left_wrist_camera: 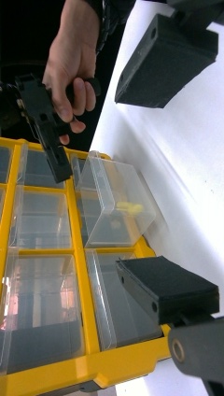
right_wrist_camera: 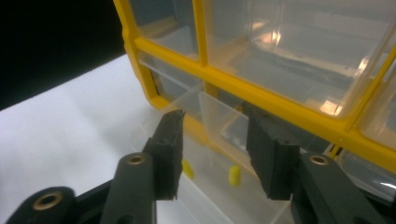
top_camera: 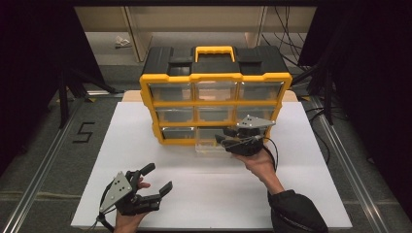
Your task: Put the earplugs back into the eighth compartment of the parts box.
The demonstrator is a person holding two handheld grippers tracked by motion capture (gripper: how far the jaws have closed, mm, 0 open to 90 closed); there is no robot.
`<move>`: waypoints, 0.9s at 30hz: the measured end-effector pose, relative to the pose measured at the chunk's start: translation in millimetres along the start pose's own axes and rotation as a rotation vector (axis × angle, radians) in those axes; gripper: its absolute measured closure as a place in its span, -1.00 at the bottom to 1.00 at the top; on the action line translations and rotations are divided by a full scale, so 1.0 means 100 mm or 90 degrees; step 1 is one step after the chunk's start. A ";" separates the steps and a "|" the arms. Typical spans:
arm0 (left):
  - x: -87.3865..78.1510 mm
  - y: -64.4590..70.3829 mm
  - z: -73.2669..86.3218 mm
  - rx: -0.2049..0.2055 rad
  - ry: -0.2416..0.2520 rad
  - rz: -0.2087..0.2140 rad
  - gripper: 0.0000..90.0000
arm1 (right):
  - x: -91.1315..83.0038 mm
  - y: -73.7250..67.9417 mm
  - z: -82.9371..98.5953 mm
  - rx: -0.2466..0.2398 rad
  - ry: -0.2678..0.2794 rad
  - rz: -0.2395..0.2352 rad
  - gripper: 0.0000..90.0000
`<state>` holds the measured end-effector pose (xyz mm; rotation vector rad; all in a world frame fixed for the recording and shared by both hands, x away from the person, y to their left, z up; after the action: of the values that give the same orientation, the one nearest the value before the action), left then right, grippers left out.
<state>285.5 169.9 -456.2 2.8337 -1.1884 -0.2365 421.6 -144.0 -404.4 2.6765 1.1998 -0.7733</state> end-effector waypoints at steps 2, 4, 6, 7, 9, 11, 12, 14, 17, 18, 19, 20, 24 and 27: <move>0.00 0.00 0.00 0.000 0.000 -0.001 -0.64 | -0.04 -0.02 -0.02 0.007 0.007 -0.007 0.12; 0.00 0.00 0.00 0.000 0.000 0.000 -0.64 | -0.08 -0.06 -0.04 0.007 0.018 -0.008 0.07; 0.00 0.00 0.00 -0.001 -0.001 0.001 -0.64 | -0.11 -0.10 -0.06 0.006 0.025 -0.014 -0.01; 0.00 0.00 0.00 0.000 -0.002 0.002 -0.64 | -0.12 -0.13 -0.06 0.001 0.027 -0.016 -0.02; 0.01 0.00 0.00 0.001 -0.004 0.003 -0.64 | -0.14 -0.18 -0.07 -0.004 0.034 -0.019 -0.05; 0.01 0.00 0.01 0.000 -0.006 0.002 -0.64 | -0.14 -0.22 -0.07 -0.008 0.036 -0.023 -0.07; 0.01 -0.01 0.01 -0.001 -0.006 0.003 -0.64 | -0.15 -0.23 -0.07 -0.010 0.038 -0.022 -0.08; 0.01 0.00 0.01 -0.001 -0.005 0.003 -0.64 | -0.16 -0.26 -0.07 -0.010 0.041 -0.026 -0.09; 0.01 0.00 0.01 0.000 -0.006 0.005 -0.64 | -0.20 -0.28 -0.07 -0.011 0.049 -0.030 -0.11; 0.01 0.00 0.01 -0.001 -0.006 0.005 -0.64 | -0.21 -0.29 -0.07 -0.011 0.053 -0.032 -0.11; 0.01 0.00 0.01 -0.001 -0.006 0.005 -0.64 | -0.23 -0.30 -0.07 -0.009 0.056 -0.034 -0.12; 0.01 0.00 0.01 -0.001 -0.005 0.005 -0.64 | -0.24 -0.30 -0.07 -0.009 0.059 -0.035 -0.13; 0.01 0.00 0.00 -0.002 -0.005 0.006 -0.64 | -0.29 -0.32 -0.06 -0.009 0.072 -0.040 -0.15; 0.01 0.00 0.00 -0.002 -0.005 0.007 -0.64 | -0.31 -0.35 -0.04 -0.006 0.079 -0.045 -0.17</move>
<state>285.9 169.4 -456.7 2.8260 -1.2030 -0.2484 380.9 -139.9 -381.9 2.7233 1.3285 -0.6170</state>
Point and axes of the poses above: each handheld gripper's, and its own axes: x roughly forward along the jaws, z roughly out of its underside, y roughly to its right, the point moved 2 cm from there along x, roughly forward along the jaws, and after that the axes turned 3 degrees about -y, right-handed, at the moved point
